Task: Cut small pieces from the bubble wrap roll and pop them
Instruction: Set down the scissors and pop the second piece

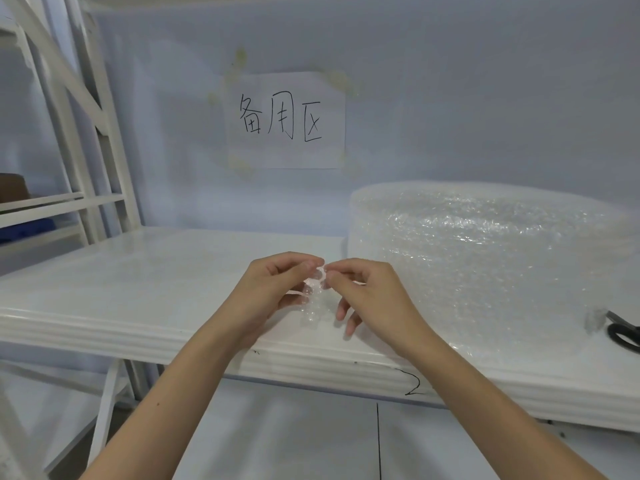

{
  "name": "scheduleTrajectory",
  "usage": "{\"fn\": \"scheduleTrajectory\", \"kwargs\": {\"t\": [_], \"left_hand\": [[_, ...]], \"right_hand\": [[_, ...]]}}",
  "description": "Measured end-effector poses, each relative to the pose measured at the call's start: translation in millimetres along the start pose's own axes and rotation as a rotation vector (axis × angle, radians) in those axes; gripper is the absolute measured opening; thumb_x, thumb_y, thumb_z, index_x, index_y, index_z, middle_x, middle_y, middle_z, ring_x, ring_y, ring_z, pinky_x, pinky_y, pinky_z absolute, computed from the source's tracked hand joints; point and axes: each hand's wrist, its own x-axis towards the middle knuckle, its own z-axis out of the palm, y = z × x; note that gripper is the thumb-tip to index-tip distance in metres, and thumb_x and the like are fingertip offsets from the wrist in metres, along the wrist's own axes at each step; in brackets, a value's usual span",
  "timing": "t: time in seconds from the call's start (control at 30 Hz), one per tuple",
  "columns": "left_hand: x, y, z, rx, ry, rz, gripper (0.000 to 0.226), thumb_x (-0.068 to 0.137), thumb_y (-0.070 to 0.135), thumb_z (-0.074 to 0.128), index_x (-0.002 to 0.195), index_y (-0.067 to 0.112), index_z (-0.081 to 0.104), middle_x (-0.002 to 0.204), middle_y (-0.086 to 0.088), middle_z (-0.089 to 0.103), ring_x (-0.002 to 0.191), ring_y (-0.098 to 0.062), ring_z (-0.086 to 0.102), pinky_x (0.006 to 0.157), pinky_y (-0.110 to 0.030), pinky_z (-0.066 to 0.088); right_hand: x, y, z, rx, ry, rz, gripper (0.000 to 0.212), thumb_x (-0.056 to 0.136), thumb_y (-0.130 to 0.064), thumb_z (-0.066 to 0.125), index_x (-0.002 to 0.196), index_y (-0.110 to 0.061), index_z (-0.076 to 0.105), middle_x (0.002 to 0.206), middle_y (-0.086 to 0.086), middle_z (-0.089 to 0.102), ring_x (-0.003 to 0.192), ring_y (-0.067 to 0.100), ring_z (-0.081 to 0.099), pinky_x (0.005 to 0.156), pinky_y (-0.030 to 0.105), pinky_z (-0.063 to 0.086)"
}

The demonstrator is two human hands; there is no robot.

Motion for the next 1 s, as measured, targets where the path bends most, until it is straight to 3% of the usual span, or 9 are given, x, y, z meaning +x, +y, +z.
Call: {"fn": "scheduleTrajectory", "kwargs": {"t": [0.13, 0.27, 0.4, 0.5, 0.77, 0.9, 1.0], "left_hand": [[-0.4, -0.2, 1.6, -0.005, 0.011, -0.007, 0.016, 0.093, 0.017, 0.062, 0.096, 0.016, 0.077, 0.086, -0.002, 0.074, 0.079, -0.019, 0.063, 0.073, -0.029, 0.052], [-1.2, 0.8, 4.2, 0.003, 0.026, -0.012, 0.015, 0.092, 0.017, 0.064, 0.1, 0.019, 0.076, 0.083, 0.001, 0.069, 0.071, -0.013, 0.06, 0.067, -0.022, 0.053], [-1.1, 0.7, 6.3, -0.028, 0.041, -0.019, 0.002, 0.09, 0.014, 0.066, 0.089, 0.013, 0.066, 0.08, -0.003, 0.066, 0.066, -0.015, 0.057, 0.066, -0.024, 0.052], [-0.1, -0.2, 6.1, -0.004, 0.047, -0.012, 0.009, 0.089, 0.015, 0.067, 0.082, 0.009, 0.065, 0.082, -0.006, 0.065, 0.066, -0.015, 0.058, 0.067, -0.026, 0.052], [-0.2, -0.7, 5.1, 0.048, 0.086, 0.027, 0.013, 0.089, 0.018, 0.067, 0.084, 0.007, 0.069, 0.087, -0.005, 0.066, 0.068, -0.012, 0.059, 0.068, -0.029, 0.051], [0.2, -1.5, 5.1, 0.074, 0.105, 0.035, 0.013, 0.09, 0.018, 0.066, 0.087, 0.005, 0.068, 0.089, -0.004, 0.071, 0.068, -0.011, 0.06, 0.067, -0.028, 0.051], [1.1, -2.1, 5.2, 0.079, 0.116, 0.042, 0.012, 0.09, 0.015, 0.066, 0.087, 0.004, 0.068, 0.082, -0.001, 0.073, 0.064, -0.009, 0.06, 0.065, -0.025, 0.051]], "right_hand": [[2.5, 1.4, -2.4, 0.067, -0.051, 0.048, 0.009, 0.088, -0.008, 0.064, 0.094, -0.011, 0.071, 0.08, 0.011, 0.072, 0.054, 0.026, 0.059, 0.044, 0.034, 0.052], [4.3, 4.5, -3.4, 0.071, -0.04, 0.044, 0.012, 0.086, -0.004, 0.066, 0.093, -0.013, 0.07, 0.073, 0.01, 0.068, 0.054, 0.022, 0.059, 0.042, 0.03, 0.051], [5.9, 5.7, -3.5, 0.096, -0.018, 0.03, 0.012, 0.086, -0.004, 0.066, 0.089, -0.015, 0.069, 0.077, 0.014, 0.069, 0.055, 0.022, 0.06, 0.043, 0.032, 0.053], [7.6, 6.7, -2.3, 0.088, -0.002, 0.025, 0.012, 0.085, -0.004, 0.066, 0.088, -0.014, 0.069, 0.077, 0.013, 0.069, 0.056, 0.025, 0.062, 0.046, 0.035, 0.054], [6.3, 6.4, -0.4, 0.12, -0.02, 0.042, 0.011, 0.085, -0.001, 0.064, 0.094, -0.006, 0.069, 0.081, 0.022, 0.07, 0.057, 0.024, 0.062, 0.044, 0.031, 0.053], [5.9, 7.1, -0.5, 0.121, -0.029, 0.046, 0.01, 0.085, -0.002, 0.067, 0.094, -0.007, 0.069, 0.075, 0.012, 0.069, 0.056, 0.022, 0.063, 0.044, 0.031, 0.053], [5.7, 6.8, -0.6, 0.132, -0.038, 0.055, 0.01, 0.085, -0.002, 0.067, 0.093, -0.007, 0.07, 0.079, 0.015, 0.069, 0.056, 0.022, 0.063, 0.043, 0.029, 0.053]]}}
